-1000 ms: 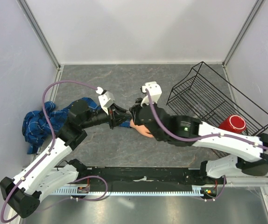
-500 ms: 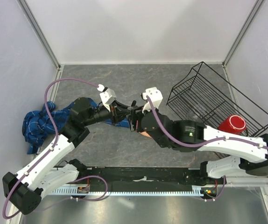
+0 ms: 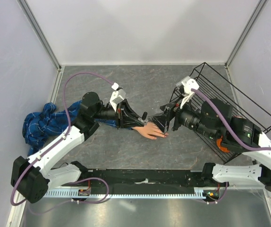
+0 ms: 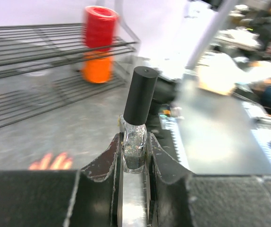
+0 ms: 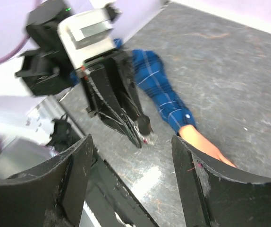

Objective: Paint the nails

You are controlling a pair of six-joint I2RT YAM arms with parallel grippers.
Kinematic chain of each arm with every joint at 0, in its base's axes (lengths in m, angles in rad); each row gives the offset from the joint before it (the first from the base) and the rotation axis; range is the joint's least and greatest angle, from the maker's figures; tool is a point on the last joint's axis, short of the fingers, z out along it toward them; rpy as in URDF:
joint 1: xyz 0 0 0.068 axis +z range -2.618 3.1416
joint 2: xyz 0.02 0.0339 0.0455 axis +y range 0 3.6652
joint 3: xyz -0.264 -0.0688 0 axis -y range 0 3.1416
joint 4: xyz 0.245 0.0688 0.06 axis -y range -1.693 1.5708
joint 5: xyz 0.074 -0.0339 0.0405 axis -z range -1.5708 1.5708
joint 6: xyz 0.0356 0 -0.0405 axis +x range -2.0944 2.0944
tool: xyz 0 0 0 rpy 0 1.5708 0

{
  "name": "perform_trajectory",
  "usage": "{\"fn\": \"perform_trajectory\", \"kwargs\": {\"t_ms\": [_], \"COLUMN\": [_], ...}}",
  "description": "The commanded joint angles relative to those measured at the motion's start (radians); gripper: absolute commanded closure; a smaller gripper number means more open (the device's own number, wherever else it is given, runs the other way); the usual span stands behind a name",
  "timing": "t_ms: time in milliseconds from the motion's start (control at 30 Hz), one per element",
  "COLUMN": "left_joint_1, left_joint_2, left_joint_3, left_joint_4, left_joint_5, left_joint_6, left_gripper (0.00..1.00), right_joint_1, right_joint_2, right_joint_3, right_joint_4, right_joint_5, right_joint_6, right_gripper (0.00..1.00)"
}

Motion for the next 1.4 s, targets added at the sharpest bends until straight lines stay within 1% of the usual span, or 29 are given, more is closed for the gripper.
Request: {"fn": "perform_trajectory", "kwargs": {"t_ms": [0, 100, 233, 367, 400, 533, 567, 633, 667, 733, 767, 800, 833, 867, 900, 933, 967, 1000, 1033, 1067, 1100, 1133, 1200, 1300, 1367], "left_joint_1": [0.002, 0.001, 0.001, 0.001, 0.001, 0.001, -0.001, 0.001, 0.001, 0.001, 0.001, 0.001, 0.001, 0.001, 0.001, 0.001, 0.001, 0.001, 0.002, 0.002, 0.001, 0.001, 0.001, 0.001, 0.001], "left_joint_2": [0.025, 0.030, 0.037, 0.036, 0.036, 0.031, 0.028, 0.027, 0.019, 0.008, -0.005, -0.015, -0.022, -0.047, -0.059, -0.074, -0.088, -0.113, -0.125, -0.136, -0.148, -0.165, -0.177, -0.179, -0.168], "left_joint_3": [0.017, 0.016, 0.016, 0.017, 0.017, 0.014, 0.014, 0.016, 0.016, 0.022, 0.023, 0.026, 0.034, 0.036, 0.042, 0.045, 0.046, 0.045, 0.039, 0.034, 0.030, 0.016, -0.004, -0.006, -0.001], "left_joint_4": [0.235, 0.237, 0.237, 0.237, 0.237, 0.237, 0.235, 0.211, 0.197, 0.137, 0.111, 0.082, -0.008, -0.054, -0.111, -0.150, -0.211, -0.230, -0.237, -0.242, -0.233, -0.219, -0.189, -0.182, -0.187], "left_joint_5": [0.218, 0.219, 0.218, 0.216, 0.215, 0.206, 0.201, 0.183, 0.175, 0.135, 0.112, 0.045, -0.009, -0.078, -0.254, -0.343, -0.426, -0.569, -0.615, -0.642, -0.666, -0.666, -0.655, -0.637, -0.624], "left_joint_6": [-0.195, -0.199, -0.204, -0.204, -0.204, -0.202, -0.201, -0.181, -0.170, -0.126, -0.106, -0.053, -0.016, 0.059, 0.095, 0.129, 0.156, 0.195, 0.207, 0.216, 0.221, 0.221, 0.213, 0.207, 0.204], "left_gripper": [0.98, 0.98, 0.98, 0.98, 0.98, 0.98, 0.98, 0.98, 0.98, 0.98, 0.98, 0.98, 0.98, 0.98, 0.98, 0.98, 0.98, 0.98, 0.98, 0.98, 0.98, 0.98, 0.98, 0.98, 0.98], "right_joint_1": [-0.087, -0.105, -0.117, -0.124, -0.127, -0.136, -0.137, -0.137, -0.137, -0.137, -0.137, -0.137, -0.136, -0.137, -0.134, -0.127, -0.110, -0.026, 0.025, 0.072, 0.169, 0.200, 0.234, 0.235, 0.234], "right_joint_2": [0.061, 0.086, 0.110, 0.127, 0.132, 0.139, 0.142, 0.148, 0.155, 0.162, 0.173, 0.181, 0.190, 0.210, 0.221, 0.233, 0.263, 0.280, 0.299, 0.334, 0.345, 0.356, 0.398, 0.429, 0.432], "right_joint_3": [0.017, 0.020, 0.023, 0.020, 0.018, 0.014, 0.014, 0.012, 0.012, 0.008, 0.008, 0.008, 0.006, 0.003, -0.008, -0.014, -0.014, -0.006, 0.003, 0.014, 0.006, -0.002, 0.020, 0.041, 0.051], "right_joint_4": [-0.028, -0.022, -0.011, -0.010, -0.008, -0.008, -0.011, -0.011, -0.010, -0.013, -0.013, -0.011, -0.005, 0.004, 0.016, 0.040, 0.041, 0.036, 0.021, 0.012, 0.027, 0.094, 0.105, 0.105, 0.107], "right_joint_5": [-0.343, -0.361, -0.400, -0.417, -0.415, -0.404, -0.400, -0.386, -0.380, -0.355, -0.351, -0.341, -0.338, -0.331, -0.322, -0.308, -0.138, -0.033, 0.101, 0.211, 0.395, 0.451, 0.546, 0.590, 0.587], "right_joint_6": [-0.091, -0.093, -0.108, -0.121, -0.124, -0.131, -0.133, -0.134, -0.134, -0.130, -0.124, -0.105, -0.089, -0.069, -0.005, 0.040, 0.092, 0.161, 0.276, 0.354, 0.402, 0.434, 0.464, 0.469, 0.443], "right_gripper": [0.29, 0.34, 0.36, 0.42, 0.48, 0.56, 0.61, 0.66, 0.72, 0.81, 0.90, 0.95, 1.00, 1.00, 1.00, 1.00, 1.00, 1.00, 1.00, 1.00, 1.00, 1.00, 1.00, 1.00, 0.99]}}
